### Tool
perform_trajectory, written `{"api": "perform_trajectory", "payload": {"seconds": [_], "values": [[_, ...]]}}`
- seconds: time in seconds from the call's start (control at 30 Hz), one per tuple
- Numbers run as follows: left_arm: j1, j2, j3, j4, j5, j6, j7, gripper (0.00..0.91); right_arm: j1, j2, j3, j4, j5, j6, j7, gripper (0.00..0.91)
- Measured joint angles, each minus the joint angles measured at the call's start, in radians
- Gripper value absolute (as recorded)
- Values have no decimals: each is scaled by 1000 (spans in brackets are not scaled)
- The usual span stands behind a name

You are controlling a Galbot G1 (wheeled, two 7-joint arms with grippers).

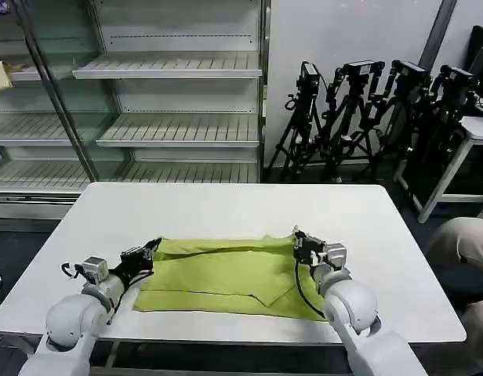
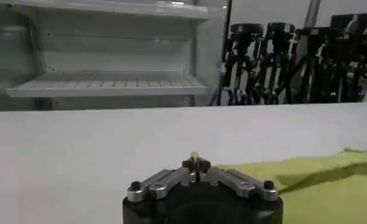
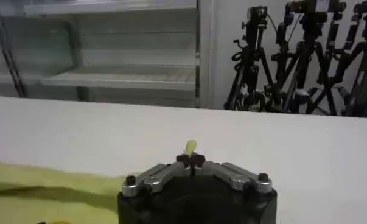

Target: Fold and organize the clothes.

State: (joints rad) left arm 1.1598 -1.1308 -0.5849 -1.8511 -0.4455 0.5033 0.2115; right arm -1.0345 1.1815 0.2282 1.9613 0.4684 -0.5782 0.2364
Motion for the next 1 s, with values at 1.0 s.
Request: {"api": "perform_trajectory", "payload": {"seconds": [1.0], "values": [[108,0,-24,-65,19,0,6,20,-175,-41,54,128,-64,0,-15,0]]}}
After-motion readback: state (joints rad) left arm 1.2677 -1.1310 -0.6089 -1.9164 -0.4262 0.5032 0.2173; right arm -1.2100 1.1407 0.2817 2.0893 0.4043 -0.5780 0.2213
